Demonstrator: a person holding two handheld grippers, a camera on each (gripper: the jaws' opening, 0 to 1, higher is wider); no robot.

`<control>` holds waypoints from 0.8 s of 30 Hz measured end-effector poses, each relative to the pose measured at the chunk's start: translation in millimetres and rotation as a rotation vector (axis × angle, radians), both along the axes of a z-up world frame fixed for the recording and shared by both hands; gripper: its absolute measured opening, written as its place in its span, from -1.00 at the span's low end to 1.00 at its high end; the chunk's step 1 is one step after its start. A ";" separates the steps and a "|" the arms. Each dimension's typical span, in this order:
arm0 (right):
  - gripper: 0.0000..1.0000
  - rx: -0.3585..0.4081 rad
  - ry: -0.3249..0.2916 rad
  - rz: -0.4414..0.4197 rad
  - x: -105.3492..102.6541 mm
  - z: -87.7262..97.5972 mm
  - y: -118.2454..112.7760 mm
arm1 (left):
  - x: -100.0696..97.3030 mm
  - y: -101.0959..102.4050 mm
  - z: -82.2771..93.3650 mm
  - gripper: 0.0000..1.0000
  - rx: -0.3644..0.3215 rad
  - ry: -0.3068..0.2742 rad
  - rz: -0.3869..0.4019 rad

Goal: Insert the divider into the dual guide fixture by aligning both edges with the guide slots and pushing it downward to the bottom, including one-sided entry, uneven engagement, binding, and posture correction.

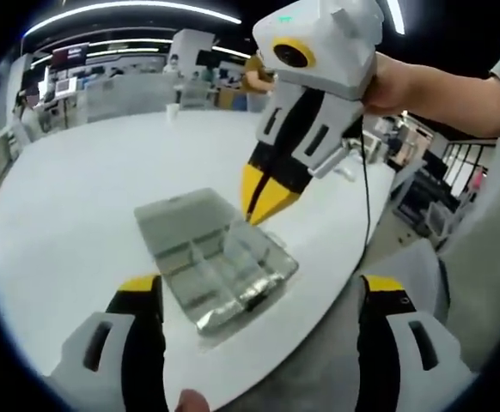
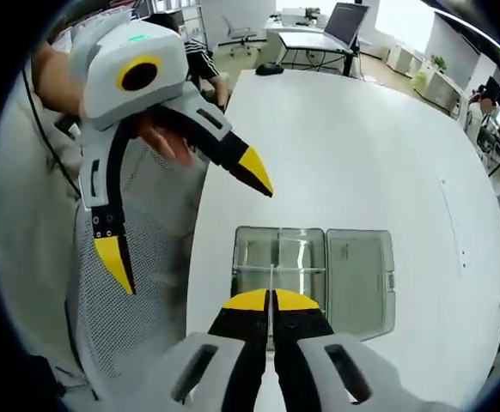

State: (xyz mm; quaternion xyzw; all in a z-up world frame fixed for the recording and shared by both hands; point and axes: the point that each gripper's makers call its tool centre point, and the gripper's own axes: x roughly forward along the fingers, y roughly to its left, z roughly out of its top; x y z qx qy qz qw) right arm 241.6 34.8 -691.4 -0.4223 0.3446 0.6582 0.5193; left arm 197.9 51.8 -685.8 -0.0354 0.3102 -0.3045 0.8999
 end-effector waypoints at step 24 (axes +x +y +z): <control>-1.00 -0.016 0.017 0.013 4.0 -18.9 3.3 | 1.5 3.1 -8.2 0.84 -0.005 0.024 0.006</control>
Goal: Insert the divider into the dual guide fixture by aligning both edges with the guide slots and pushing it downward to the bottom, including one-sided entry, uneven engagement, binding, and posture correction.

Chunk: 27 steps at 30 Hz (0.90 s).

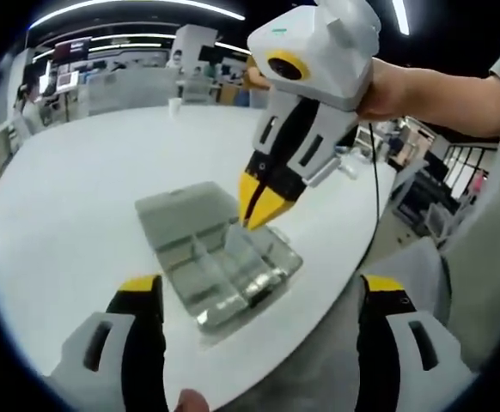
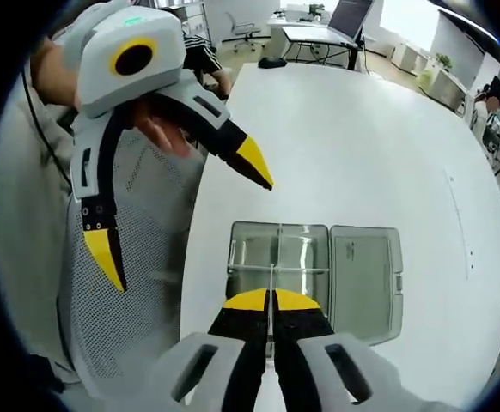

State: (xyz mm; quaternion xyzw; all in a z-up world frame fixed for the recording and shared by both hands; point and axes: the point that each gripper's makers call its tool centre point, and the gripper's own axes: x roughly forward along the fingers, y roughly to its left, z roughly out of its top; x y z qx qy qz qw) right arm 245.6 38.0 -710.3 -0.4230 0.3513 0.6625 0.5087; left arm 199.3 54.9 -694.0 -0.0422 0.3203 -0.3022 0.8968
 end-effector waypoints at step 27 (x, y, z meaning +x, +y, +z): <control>-1.00 -0.018 0.015 -0.011 6.5 -15.5 2.9 | 0.9 3.4 -6.8 0.83 -0.008 0.019 0.003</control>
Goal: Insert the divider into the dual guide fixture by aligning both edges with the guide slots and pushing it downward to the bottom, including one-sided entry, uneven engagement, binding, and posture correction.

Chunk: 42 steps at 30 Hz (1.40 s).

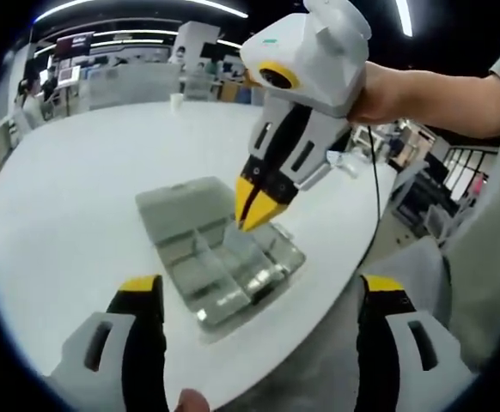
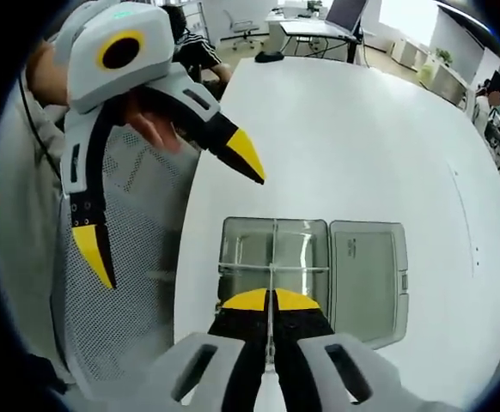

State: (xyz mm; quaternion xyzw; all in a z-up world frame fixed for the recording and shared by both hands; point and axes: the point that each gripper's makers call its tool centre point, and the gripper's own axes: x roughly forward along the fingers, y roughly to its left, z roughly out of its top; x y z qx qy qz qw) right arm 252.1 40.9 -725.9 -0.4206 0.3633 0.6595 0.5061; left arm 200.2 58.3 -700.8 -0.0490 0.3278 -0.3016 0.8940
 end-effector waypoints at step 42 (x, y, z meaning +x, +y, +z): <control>-1.00 0.003 0.004 -0.018 -1.9 -7.0 -2.0 | 1.1 1.8 -0.9 0.82 0.004 0.001 0.001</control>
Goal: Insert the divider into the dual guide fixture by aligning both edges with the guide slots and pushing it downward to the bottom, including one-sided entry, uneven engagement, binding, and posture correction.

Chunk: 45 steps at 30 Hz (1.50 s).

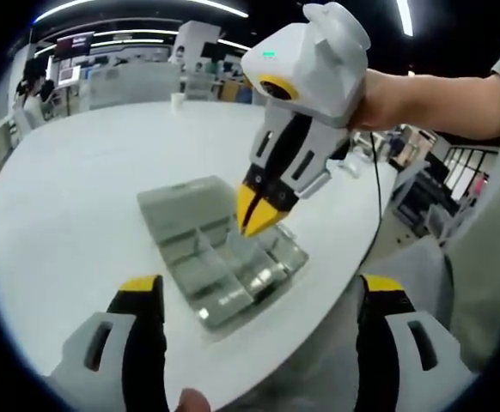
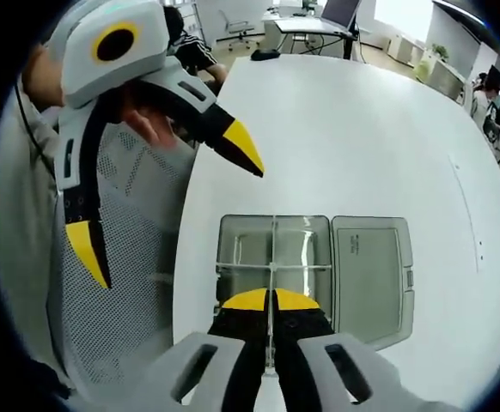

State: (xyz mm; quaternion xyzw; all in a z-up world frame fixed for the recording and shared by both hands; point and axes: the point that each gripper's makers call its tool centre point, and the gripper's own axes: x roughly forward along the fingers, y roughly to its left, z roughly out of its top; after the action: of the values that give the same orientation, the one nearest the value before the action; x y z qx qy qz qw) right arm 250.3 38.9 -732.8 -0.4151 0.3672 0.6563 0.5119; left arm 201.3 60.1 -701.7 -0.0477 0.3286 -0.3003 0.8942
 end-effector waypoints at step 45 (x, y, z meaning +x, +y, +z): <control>-1.00 -0.044 -0.036 0.049 -2.7 -22.5 1.7 | -1.4 2.4 -3.6 0.82 0.004 0.011 0.001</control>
State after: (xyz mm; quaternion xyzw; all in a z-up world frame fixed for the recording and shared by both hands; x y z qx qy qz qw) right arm 247.6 40.6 -755.3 -0.4468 0.3618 0.6528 0.4932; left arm 199.9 62.5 -705.2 -0.0478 0.3341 -0.2988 0.8927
